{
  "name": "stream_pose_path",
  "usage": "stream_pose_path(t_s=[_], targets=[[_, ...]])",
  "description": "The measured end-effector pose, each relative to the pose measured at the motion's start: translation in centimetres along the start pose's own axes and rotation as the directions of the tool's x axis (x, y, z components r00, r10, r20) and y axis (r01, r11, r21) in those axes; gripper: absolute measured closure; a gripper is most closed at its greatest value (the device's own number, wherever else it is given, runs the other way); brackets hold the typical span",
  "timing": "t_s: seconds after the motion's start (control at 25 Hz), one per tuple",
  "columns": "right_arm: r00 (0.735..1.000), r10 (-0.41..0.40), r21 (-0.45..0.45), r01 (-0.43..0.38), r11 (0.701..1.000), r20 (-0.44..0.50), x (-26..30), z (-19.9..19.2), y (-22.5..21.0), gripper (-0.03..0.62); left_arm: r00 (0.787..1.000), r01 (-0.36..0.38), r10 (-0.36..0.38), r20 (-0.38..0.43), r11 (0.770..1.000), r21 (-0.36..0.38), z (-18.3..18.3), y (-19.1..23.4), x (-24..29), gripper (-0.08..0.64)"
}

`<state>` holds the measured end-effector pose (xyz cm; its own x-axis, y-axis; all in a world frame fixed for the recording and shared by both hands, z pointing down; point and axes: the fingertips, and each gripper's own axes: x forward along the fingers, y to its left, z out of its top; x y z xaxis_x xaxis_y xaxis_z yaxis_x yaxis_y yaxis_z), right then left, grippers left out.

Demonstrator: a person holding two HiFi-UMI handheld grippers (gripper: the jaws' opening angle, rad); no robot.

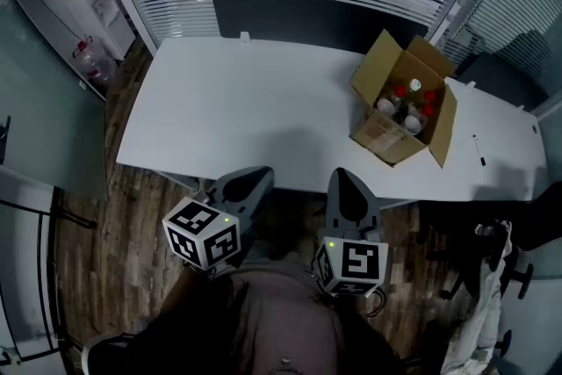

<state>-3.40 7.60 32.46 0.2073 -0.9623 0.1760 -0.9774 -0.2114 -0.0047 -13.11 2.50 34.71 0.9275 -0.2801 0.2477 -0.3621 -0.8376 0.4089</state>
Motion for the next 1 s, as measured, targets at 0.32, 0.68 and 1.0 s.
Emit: stream_pose_path(t_s=[0.32, 0.68, 1.0], targets=[[1.0, -0.03, 0.012, 0.03, 0.999, -0.006, 1.8, 0.1, 1.7, 0.569, 0.999, 0.032, -0.032, -0.007, 0.999, -0.002, 1.0, 3.0, -0.5, 0.552], [0.994, -0.107, 0.035, 0.107, 0.994, 0.003, 2.8, 0.6, 2.0, 0.569, 0.994, 0.101, -0.101, -0.029, 0.995, -0.008, 1.2, 5.3, -0.2, 0.552], [0.988, -0.152, 0.042, 0.151, 0.988, 0.023, 3.8, 1.3, 0.4, 0.569, 0.992, 0.117, -0.118, -0.038, 0.993, -0.017, 1.5, 6.3, 0.9, 0.552]])
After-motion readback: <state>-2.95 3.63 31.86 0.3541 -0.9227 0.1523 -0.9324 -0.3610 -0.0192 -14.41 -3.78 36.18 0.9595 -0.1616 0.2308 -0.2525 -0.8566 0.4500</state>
